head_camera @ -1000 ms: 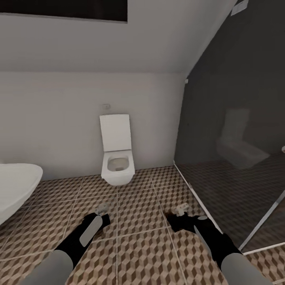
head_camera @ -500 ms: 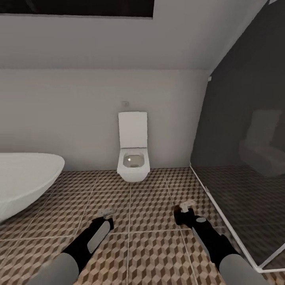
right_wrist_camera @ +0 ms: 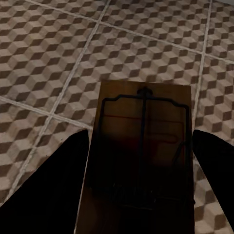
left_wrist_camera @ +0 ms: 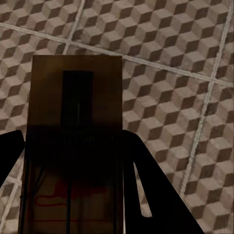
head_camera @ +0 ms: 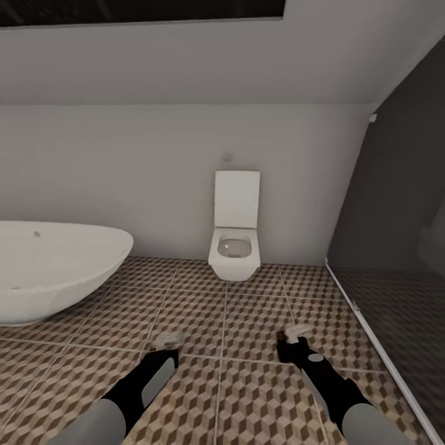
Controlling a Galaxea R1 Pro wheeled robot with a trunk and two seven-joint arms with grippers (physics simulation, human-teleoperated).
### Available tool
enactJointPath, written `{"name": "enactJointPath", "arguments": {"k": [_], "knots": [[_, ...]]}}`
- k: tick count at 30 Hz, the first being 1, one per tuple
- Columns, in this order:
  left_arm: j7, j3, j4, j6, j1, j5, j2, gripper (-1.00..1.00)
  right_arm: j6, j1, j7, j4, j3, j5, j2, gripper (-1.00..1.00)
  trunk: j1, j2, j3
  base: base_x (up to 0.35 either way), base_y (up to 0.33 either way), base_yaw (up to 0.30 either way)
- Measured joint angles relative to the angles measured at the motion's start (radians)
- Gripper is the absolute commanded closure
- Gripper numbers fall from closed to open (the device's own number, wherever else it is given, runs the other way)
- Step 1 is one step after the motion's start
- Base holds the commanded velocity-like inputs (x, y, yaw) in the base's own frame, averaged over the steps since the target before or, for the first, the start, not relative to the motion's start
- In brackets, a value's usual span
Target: Take the four mousetraps from the cabinet in the bathroom and place them on the bathroom floor. Make sure all four end up on the same floor surface, and ensure that at least two of them are either under or directly next to the same bathroom sink.
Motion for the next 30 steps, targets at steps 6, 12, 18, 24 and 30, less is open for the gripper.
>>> {"name": "enactJointPath", "arguments": {"k": [6,12,18,24,30], "knots": [[-0.069,0.000,0.029,-0.019,-0.001,0.002,0.011,1.00,-0.001,0.002,0.033,0.005,-0.006,-0.008,-0.009,1.00,0.023,-0.042,-0.019,0.000,0.000,0.291],[-0.098,0.021,0.036,-0.024,-0.001,0.005,0.018,1.00,0.000,0.003,0.050,0.006,-0.010,-0.028,-0.009,1.00,0.046,-0.084,-0.038,0.000,0.000,0.062],[-0.104,0.081,0.037,-0.024,0.000,0.003,0.023,1.00,0.000,0.003,0.053,0.008,-0.010,-0.031,-0.009,1.00,0.069,-0.126,-0.056,0.000,0.000,-0.220],[-0.105,0.099,0.037,-0.024,0.000,0.005,0.031,1.00,0.000,0.003,0.054,0.008,-0.010,-0.033,-0.009,1.00,0.092,-0.168,-0.075,0.000,0.000,-0.286],[-0.106,0.103,0.038,-0.026,0.000,0.005,0.033,1.00,-0.001,0.003,0.055,0.008,-0.010,-0.033,-0.008,1.00,0.115,-0.210,-0.094,0.000,0.000,-0.297]]}}
